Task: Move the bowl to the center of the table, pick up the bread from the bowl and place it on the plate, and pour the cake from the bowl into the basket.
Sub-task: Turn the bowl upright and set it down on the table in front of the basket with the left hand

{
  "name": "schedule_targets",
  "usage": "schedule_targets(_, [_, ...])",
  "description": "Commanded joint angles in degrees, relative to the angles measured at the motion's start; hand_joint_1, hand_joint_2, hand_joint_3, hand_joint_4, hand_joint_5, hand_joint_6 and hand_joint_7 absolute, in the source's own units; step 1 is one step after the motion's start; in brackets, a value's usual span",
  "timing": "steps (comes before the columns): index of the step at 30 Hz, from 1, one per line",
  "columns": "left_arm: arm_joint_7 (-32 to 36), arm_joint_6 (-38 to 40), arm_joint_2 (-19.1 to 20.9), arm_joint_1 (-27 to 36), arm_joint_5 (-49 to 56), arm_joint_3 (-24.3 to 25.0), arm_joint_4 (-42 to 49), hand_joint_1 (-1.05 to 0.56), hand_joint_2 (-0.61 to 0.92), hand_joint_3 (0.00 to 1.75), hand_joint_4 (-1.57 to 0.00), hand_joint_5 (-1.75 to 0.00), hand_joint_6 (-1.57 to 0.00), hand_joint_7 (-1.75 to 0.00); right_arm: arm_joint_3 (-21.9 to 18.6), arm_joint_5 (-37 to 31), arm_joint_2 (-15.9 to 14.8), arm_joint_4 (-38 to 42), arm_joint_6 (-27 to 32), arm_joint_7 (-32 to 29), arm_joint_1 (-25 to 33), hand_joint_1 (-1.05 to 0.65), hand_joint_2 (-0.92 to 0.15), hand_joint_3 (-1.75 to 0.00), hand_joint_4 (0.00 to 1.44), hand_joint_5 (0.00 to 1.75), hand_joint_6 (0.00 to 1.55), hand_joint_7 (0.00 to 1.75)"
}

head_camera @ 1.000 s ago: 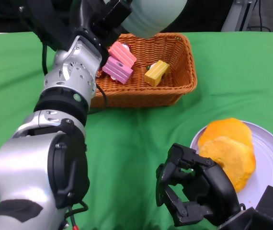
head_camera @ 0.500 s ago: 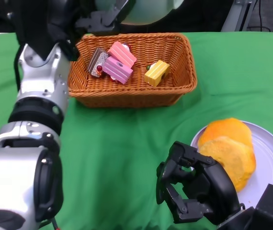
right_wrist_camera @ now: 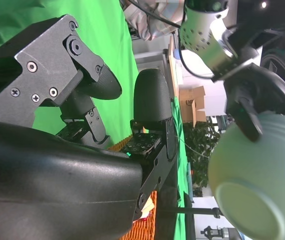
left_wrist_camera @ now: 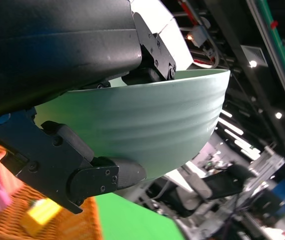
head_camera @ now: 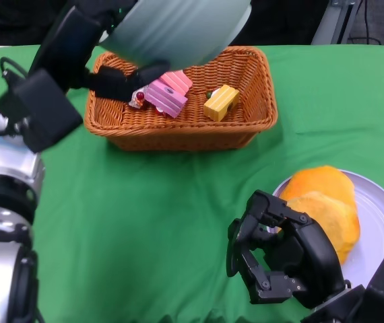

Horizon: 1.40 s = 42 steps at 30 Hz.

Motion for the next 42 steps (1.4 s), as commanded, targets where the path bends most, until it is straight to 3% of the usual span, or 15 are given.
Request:
schedule_targets(1, [8.00,-4.89,4.09,1.50,6.73,-2.42,-0.48,-0.14,0.64,1.02,-0.77,-1.75,-0.69,-1.51,-0.62,0.12,-0.10,0.73,-1.41,-0.30,-0.30,-0.06,-0.41,-1.33,0.81,1.75,0.68,1.53])
schedule_targets(6, [31.79,-8.40,9.96,3.64,27.29,-9.03,-3.33,-0.13,0.58,1.08,-0.75,-1.72,-0.68,-1.47,-0.80,-0.40,-0.44,0.33,-1.45,-1.01,-0.34,-0.05,-0.42,-1.34,0.81,1.75,0.67,1.55])
schedule_targets(13, [68.83,-0.68,16.41,5.36,52.40,-23.38,-6.21,-0.17,0.61,1.03,-0.75,-1.75,-0.66,-1.48,-1.19,-0.26,-0.80,-0.04,-1.18,-1.08,-0.17,-0.02,-0.43,-1.35,0.80,1.75,0.65,1.56])
schedule_targets(23, [101.06,7.33,18.95,6.31,67.68,-40.28,-3.16,-0.12,0.47,1.15,-0.76,-1.75,-0.53,-1.73,-1.57,1.39,-1.10,-1.76,1.11,-0.49,0.77,-0.04,-0.44,-1.33,0.79,1.75,0.63,1.57])
schedule_targets(27, [107.29,9.95,19.67,6.98,70.32,-45.73,-2.00,-0.11,0.45,1.09,-0.77,-1.75,-0.52,-1.75,-1.79,2.05,-1.15,-1.98,1.73,-0.13,0.79,-0.04,-0.45,-1.33,0.79,1.75,0.62,1.56])
schedule_targets(37, [107.46,10.70,21.32,11.18,69.28,-52.57,-2.28,-0.12,0.57,0.91,-0.77,-1.75,-0.56,-1.75,-1.89,2.65,-1.30,-4.28,4.21,-0.49,1.48,-0.02,-0.46,-1.35,0.80,1.75,0.62,1.55])
schedule_targets(42, [107.46,11.36,20.73,13.13,69.06,-55.01,-1.07,-0.07,0.56,0.87,-0.77,-1.75,-0.55,-1.75,-1.94,2.76,-1.34,-5.15,4.57,-0.26,1.87,0.00,-0.45,-1.36,0.81,1.75,0.62,1.55])
